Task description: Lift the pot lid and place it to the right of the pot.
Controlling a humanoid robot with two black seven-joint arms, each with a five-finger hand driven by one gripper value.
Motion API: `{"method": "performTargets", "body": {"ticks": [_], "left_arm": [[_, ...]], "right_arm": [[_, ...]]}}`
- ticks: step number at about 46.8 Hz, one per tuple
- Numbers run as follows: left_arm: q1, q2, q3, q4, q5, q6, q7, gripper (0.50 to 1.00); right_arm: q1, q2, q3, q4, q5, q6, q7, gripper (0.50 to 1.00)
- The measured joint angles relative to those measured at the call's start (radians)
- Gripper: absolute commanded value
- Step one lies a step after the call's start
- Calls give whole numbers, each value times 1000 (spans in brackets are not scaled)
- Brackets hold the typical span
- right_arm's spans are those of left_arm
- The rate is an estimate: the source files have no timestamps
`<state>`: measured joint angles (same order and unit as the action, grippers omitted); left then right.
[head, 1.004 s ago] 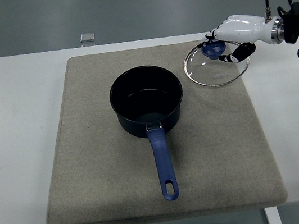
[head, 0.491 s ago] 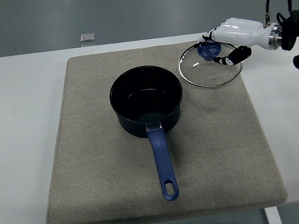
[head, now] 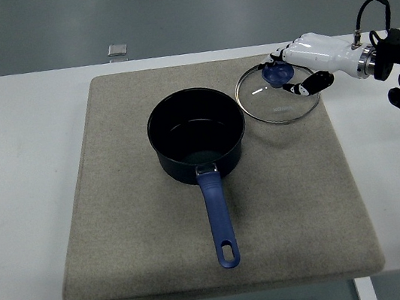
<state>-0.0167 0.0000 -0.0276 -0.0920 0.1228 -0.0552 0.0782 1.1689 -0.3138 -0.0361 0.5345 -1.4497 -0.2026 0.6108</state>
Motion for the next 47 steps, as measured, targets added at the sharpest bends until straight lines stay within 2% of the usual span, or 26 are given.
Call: {"method": "performTargets", "body": {"ticks": [25,27,34,36,39,44,47], "left_arm": [[1,0,0,0,0,0,0,1000],[0,0,0,0,0,0,0,1000],[1,0,0,0,0,0,0,1000],[1,0,0,0,0,0,0,1000],[0,0,0,0,0,0,0,1000],[1,0,0,0,0,0,0,1000],[1,0,0,0,0,0,0,1000]], "right_arm": [[-15,8,2,-6,1,-20,0,500],[-16,8,2,-7,1,-24,0,525],[-19,8,2,-6,1,-27,0,533],[-22,8,0,-6,1,-27,0,545],[-26,8,0,-5,2,-27,0,619],[-29,8,-2,-4,1,-23,0,672],[-29,8,-3,-4,2,-20,0,678]]}}
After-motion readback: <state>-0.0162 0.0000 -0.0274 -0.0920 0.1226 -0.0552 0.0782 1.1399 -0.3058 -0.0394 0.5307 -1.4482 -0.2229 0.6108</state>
